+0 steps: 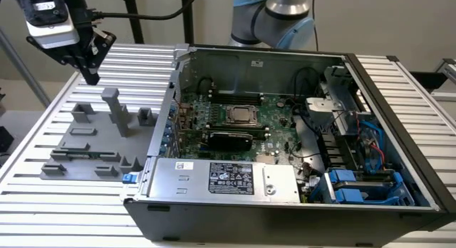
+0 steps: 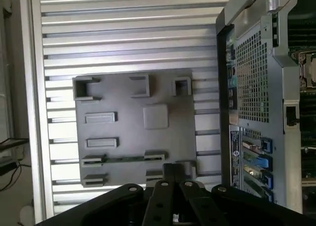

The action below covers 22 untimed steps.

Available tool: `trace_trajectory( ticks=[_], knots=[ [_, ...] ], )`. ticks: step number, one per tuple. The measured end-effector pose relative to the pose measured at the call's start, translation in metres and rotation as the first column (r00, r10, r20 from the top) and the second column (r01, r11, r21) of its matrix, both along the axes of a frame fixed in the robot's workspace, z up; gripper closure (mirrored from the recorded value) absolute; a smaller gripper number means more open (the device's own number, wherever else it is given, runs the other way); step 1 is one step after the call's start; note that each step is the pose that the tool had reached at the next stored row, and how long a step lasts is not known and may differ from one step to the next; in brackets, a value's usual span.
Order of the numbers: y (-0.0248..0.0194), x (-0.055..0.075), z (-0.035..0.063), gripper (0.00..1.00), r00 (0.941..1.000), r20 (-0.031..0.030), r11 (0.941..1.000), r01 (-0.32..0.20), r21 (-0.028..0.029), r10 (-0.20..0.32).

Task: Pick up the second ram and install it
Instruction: 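Reach for the second ram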

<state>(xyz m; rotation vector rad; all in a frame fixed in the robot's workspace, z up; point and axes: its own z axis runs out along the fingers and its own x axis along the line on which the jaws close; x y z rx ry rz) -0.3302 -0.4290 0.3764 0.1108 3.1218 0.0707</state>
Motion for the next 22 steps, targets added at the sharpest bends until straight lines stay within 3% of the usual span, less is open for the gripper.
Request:
trace_trajectory(
  ticks=[12,22],
  knots=[
    [-0.0027,-0.053,-0.0197,1.0,1.0,-0.0009,1.0,0.0,-0.0012,0.0],
    [-0.0027,-0.062,-0.0376,1.0,1.0,-0.0024,1.0,0.0,-0.0011,0.0]
  ],
)
